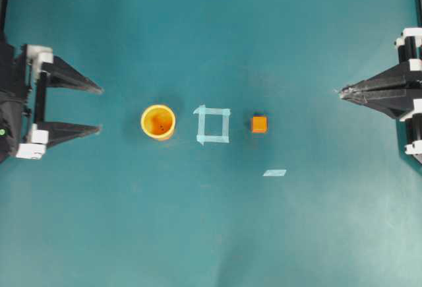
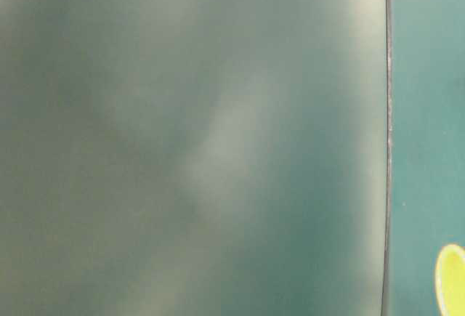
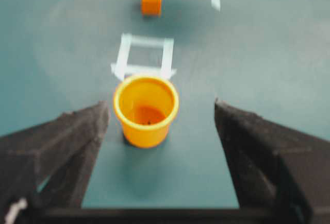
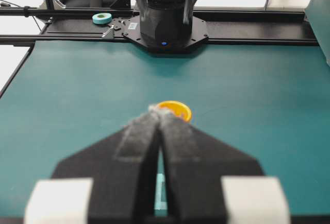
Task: Move the cup backward with left arm.
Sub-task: 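Move the open left gripper right until it surrounds the orange cup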
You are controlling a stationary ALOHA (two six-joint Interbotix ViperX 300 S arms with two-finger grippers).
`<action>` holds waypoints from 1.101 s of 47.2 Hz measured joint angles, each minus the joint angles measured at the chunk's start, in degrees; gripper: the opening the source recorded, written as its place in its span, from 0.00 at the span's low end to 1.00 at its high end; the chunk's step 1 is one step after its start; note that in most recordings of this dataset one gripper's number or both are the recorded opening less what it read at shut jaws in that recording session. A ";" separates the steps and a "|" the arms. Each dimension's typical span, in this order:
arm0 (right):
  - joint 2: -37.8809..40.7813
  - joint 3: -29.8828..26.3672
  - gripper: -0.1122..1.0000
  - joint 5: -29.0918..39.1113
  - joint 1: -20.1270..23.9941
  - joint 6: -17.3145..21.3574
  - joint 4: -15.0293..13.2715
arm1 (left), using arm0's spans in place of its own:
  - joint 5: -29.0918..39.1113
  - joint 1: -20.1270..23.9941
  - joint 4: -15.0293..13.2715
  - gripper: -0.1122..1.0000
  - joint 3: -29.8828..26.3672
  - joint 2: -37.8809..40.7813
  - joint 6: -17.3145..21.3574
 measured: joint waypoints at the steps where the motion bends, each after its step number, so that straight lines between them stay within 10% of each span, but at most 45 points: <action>1: 0.00 0.00 0.10 0.09 0.00 0.00 0.00 | -0.35 0.00 0.00 0.81 0.00 0.88 0.00; 52: -0.09 -0.97 0.10 -0.18 0.00 0.09 0.00 | -16.08 1.23 0.35 0.81 -2.90 34.54 3.34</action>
